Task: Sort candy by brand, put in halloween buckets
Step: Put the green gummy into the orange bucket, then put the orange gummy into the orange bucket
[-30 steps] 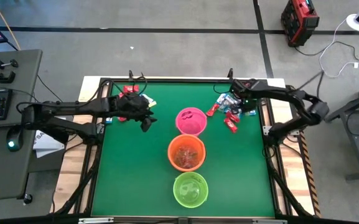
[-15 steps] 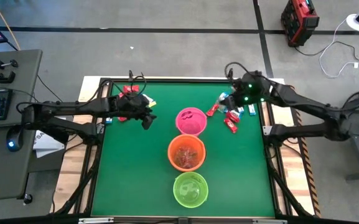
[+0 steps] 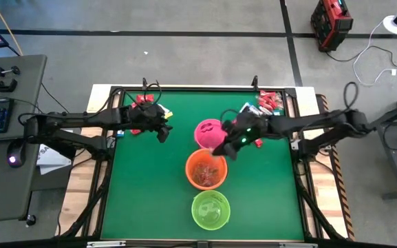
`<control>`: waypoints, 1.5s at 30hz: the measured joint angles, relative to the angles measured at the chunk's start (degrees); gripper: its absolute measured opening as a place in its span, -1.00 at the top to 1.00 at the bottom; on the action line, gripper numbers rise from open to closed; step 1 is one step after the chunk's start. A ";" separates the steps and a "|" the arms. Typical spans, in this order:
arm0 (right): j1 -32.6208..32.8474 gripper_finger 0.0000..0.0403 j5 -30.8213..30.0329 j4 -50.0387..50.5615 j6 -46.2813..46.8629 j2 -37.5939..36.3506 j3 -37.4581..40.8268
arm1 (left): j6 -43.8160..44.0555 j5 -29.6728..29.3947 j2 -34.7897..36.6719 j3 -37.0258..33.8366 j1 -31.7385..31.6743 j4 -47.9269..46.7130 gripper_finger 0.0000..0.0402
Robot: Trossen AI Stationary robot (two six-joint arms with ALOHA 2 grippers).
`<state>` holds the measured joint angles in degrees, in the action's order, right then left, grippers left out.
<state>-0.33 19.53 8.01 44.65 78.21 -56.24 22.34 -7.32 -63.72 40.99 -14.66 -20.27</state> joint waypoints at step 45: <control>-4.17 -0.27 -15.51 33.62 -31.22 10.98 -26.24 | -16.00 -9.71 -36.43 11.67 -35.95 -40.10 -0.02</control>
<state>-4.49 4.02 41.63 13.43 89.19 -82.48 6.34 -17.03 -100.15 52.66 -50.61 -60.37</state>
